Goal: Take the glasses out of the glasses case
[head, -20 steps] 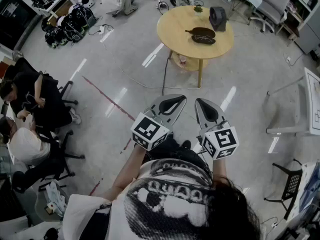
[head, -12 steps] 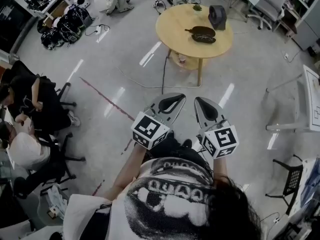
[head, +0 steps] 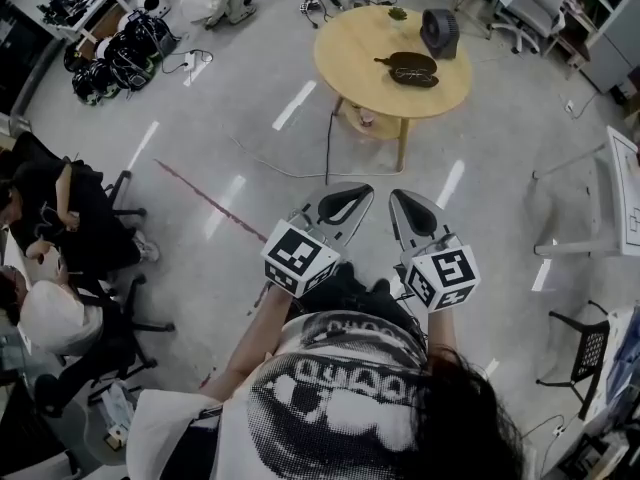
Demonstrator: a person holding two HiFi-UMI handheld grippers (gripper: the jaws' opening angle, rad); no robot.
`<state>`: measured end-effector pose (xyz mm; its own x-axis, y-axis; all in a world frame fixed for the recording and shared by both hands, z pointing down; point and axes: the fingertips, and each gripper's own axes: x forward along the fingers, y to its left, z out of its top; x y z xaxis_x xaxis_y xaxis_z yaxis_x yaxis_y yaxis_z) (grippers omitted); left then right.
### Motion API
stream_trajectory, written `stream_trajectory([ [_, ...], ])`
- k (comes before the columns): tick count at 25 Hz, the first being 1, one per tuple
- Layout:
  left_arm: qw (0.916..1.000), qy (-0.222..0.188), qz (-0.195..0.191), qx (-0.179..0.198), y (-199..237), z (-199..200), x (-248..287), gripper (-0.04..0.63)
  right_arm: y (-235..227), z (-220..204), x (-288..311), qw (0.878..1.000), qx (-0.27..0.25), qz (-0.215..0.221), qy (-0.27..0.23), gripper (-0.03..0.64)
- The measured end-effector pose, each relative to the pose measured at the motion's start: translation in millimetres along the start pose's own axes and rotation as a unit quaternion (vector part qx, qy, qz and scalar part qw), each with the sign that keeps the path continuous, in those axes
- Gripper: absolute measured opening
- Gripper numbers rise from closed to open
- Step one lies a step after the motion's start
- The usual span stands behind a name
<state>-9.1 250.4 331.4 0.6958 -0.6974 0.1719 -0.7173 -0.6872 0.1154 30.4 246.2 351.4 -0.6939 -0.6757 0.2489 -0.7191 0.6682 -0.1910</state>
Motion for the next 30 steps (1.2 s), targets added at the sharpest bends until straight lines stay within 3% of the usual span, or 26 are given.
stream_trajectory([
  [13, 0.9993, 0.012, -0.034, -0.005, 32, -15, 13, 0.015, -18, -11, 30, 0.999, 0.022, -0.034, 0.007, -0.012],
  [23, 0.9995, 0.021, -0.014, -0.02, 69, -13, 56, 0.015, -68, -5, 65, 0.999, 0.026, -0.024, 0.024, -0.012],
  [30, 0.9992, 0.029, 0.002, -0.026, 110, -4, 116, 0.015, -127, 10, 108, 0.999, 0.024, -0.004, 0.036, -0.012],
])
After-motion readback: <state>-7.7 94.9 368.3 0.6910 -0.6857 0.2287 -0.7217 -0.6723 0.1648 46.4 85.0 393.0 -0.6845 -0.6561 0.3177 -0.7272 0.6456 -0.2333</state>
